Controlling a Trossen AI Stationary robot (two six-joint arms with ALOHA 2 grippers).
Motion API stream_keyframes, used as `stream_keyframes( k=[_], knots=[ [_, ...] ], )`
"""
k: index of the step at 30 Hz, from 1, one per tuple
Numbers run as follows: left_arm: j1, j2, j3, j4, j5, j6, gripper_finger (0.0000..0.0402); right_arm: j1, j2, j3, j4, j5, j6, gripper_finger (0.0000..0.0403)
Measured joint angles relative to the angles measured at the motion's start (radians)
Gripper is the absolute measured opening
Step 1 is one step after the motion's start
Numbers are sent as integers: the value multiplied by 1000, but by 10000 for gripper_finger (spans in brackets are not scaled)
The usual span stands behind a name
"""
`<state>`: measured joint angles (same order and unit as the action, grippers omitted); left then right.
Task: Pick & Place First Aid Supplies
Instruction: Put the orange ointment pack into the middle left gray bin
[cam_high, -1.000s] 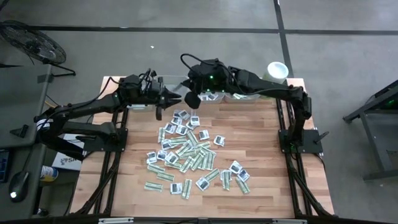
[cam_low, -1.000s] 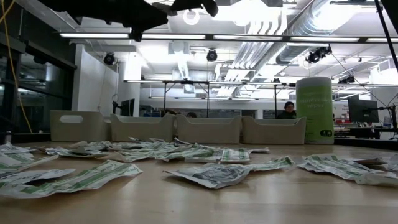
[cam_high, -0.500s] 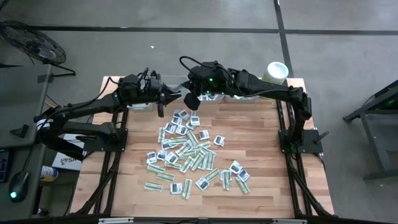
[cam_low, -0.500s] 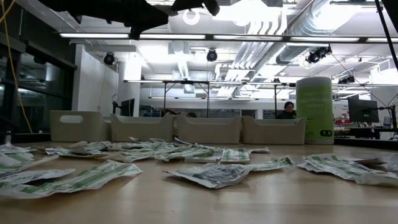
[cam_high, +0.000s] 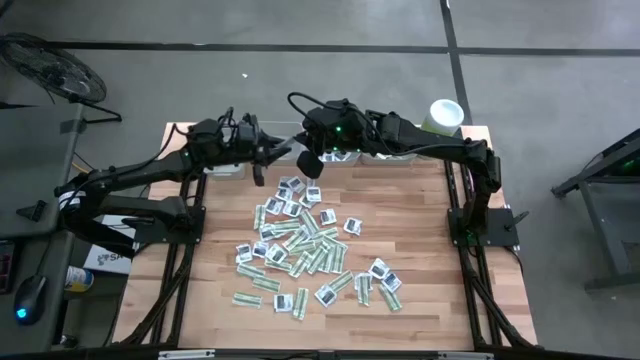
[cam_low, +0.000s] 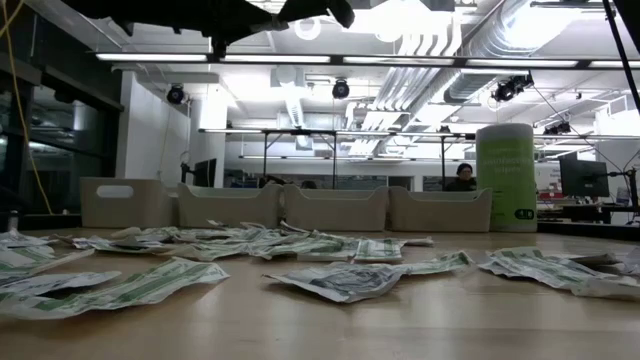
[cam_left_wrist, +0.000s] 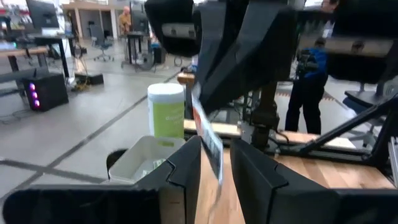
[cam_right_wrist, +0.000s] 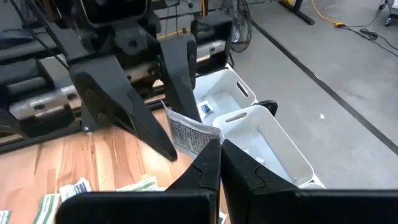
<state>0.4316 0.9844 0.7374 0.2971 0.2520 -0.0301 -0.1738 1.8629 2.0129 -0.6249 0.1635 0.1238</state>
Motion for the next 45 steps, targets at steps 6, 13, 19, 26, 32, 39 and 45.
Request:
stream_keyframes(
  k=[6, 13, 19, 26, 32, 39, 45],
  knots=[
    [0, 0, 1, 0, 0, 0, 83, 0, 0, 0, -7, -1, 0, 0],
    [0, 0, 1, -10, -13, -1, 12, 0, 0, 0, -8, -2, 0, 0],
    [0, 0, 1, -14, -34, -4, 5, -1, 0, 0, -7, 7, -8, 2],
    [0, 0, 1, -61, -106, -2, 2, -21, -13, 2, -17, 35, -6, 71],
    [1, 7, 1, -197, -351, 3, 1, -58, -52, 4, -115, 87, 32, 145],
    [102, 96, 1, -332, -388, -8, 1, -90, -65, 4, -280, 132, 50, 164],
    [227, 218, 2, -337, -327, -55, 1, -102, -64, 2, -351, 169, 59, 166]
  ],
)
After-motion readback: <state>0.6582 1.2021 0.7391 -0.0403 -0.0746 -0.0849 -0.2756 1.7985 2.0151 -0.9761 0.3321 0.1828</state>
